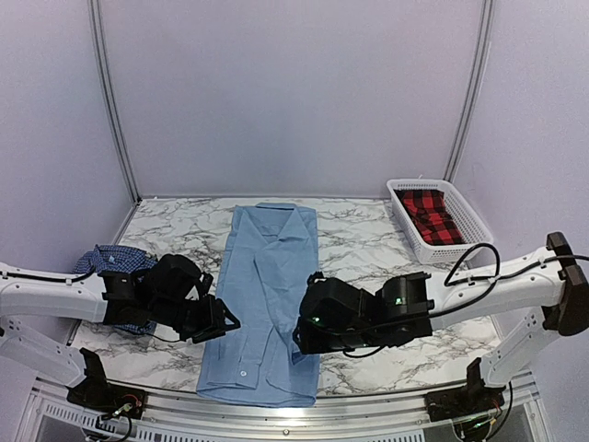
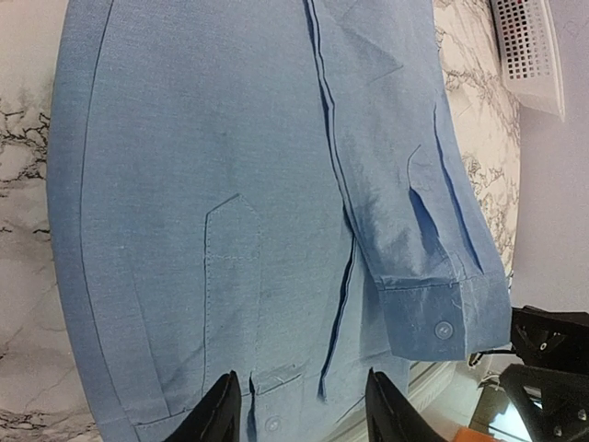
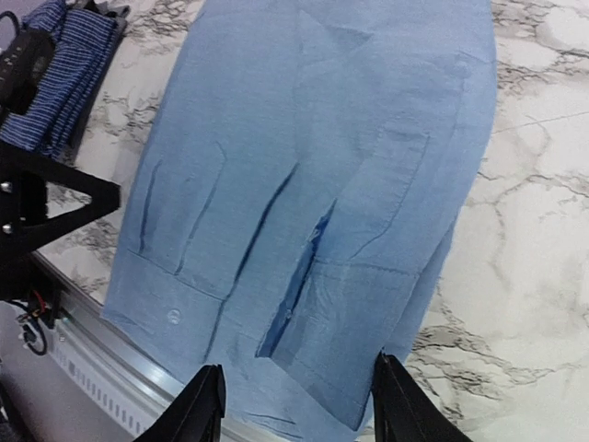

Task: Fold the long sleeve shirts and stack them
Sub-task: Adjust the sleeve of the 1/3-folded shirt.

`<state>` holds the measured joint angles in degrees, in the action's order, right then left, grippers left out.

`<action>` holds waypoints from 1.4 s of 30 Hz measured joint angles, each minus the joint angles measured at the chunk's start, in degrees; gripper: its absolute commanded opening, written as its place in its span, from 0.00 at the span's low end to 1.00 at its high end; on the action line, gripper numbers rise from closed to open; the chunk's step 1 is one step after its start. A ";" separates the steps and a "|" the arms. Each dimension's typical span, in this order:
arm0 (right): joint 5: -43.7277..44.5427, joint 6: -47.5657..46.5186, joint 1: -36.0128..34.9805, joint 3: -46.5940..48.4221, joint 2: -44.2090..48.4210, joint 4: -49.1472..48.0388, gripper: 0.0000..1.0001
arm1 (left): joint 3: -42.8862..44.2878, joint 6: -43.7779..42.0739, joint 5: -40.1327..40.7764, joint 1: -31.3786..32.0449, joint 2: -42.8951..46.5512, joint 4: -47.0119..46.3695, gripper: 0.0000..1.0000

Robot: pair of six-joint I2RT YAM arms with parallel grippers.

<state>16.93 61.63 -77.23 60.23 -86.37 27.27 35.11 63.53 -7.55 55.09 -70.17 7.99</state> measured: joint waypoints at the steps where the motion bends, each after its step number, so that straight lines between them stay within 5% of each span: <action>1: 1.07 -0.20 -0.13 0.44 -0.46 2.21 0.51 | 0.00 0.09 0.00 0.00 0.00 0.00 0.48; 11: 3.67 -3.54 -0.17 0.04 1.79 8.83 0.52 | 0.00 0.15 -0.02 0.02 0.00 -0.02 0.48; 25: -4.83 -7.89 1.38 3.78 -13.70 5.40 0.38 | -0.02 0.33 -0.04 0.02 0.00 -0.02 0.48; 31: -7.48 -8.57 2.54 3.61 -15.10 1.64 0.23 | -0.02 0.33 -0.07 0.02 0.00 -0.02 0.48; 36: -9.01 -9.27 2.56 3.61 -17.97 1.11 0.02 | -0.07 0.33 -0.04 0.02 0.00 -0.02 0.48; 42: -10.84 -9.73 2.62 6.67 -17.97 2.03 0.00 | -0.52 0.33 -0.07 0.02 0.02 -0.07 0.48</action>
<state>6.09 51.90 -74.61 66.89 -104.33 29.30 34.59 63.86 -7.62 55.11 -70.15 7.92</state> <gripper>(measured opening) 0.003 0.481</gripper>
